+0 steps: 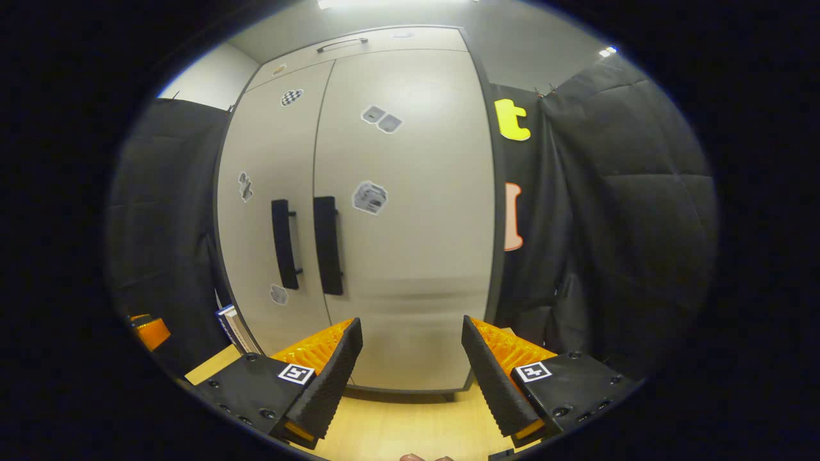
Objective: Open the right door of the double-door shoe cabinet with the right hand, and open the left door with the left hand.
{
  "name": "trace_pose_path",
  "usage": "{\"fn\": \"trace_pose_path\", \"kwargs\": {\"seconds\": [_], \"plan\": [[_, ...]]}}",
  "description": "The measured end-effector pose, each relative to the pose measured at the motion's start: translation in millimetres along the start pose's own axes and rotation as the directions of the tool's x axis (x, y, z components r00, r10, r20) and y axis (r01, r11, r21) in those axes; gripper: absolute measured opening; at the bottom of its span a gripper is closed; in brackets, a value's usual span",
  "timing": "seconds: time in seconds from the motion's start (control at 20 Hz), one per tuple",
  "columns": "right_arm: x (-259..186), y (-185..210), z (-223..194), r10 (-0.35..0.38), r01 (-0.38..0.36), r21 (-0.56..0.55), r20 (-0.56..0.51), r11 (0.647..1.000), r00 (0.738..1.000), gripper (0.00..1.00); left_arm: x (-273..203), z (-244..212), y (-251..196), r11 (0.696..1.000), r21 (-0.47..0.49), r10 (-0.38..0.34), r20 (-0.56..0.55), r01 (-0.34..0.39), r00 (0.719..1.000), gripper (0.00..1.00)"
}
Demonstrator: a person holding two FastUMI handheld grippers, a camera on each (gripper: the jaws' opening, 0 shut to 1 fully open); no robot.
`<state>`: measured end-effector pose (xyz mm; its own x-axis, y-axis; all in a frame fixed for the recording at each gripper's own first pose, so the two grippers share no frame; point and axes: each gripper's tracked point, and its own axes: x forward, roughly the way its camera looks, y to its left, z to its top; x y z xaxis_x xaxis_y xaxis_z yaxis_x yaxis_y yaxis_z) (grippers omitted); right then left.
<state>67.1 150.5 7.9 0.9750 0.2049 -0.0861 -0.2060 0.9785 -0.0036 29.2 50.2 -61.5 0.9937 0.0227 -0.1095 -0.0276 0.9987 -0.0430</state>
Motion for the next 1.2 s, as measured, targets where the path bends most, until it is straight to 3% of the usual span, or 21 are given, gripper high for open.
{"fn": "trace_pose_path", "kwargs": {"seconds": [0.3,0.45,0.5,0.65,0.9,1.05,1.15,1.2], "plan": [[48,59,47,0.047,-0.044,-0.045,0.066,0.998,0.997,0.98,21,-3,46,1.0,0.002,-0.006,-0.001,0.006,1.0,0.96],[72,67,58,0.003,0.006,-0.116,0.078,0.993,0.997,0.96,30,-5,71,0.999,0.044,0.012,-0.001,-0.012,1.0,0.96],[80,67,60,-0.013,0.023,-0.127,0.076,0.992,0.997,1.0,32,-5,77,0.998,0.068,0.016,0.006,-0.017,1.0,0.96],[98,69,61,-0.043,0.05,-0.121,0.059,0.991,0.997,0.98,38,-6,93,0.993,0.115,0.009,0.02,-0.011,1.0,0.95],[118,81,55,-0.057,0.059,-0.119,0.021,0.991,0.998,0.96,50,-23,108,0.996,0.082,-0.024,-0.021,0.026,0.999,0.95],[124,84,54,-0.085,0.086,-0.109,0.014,0.99,0.996,0.68,56,-24,118,0.997,0.066,-0.027,-0.02,0.029,0.999,0.96],[125,84,54,-0.112,0.113,-0.087,0.007,0.99,0.994,0.4,61,-25,124,0.998,0.062,-0.027,-0.02,0.029,0.999,0.96],[125,83,52,-0.116,0.116,-0.061,-0.004,0.991,0.993,0.36,63,-24,128,0.998,0.059,-0.028,-0.018,0.029,0.999,0.95]]}}
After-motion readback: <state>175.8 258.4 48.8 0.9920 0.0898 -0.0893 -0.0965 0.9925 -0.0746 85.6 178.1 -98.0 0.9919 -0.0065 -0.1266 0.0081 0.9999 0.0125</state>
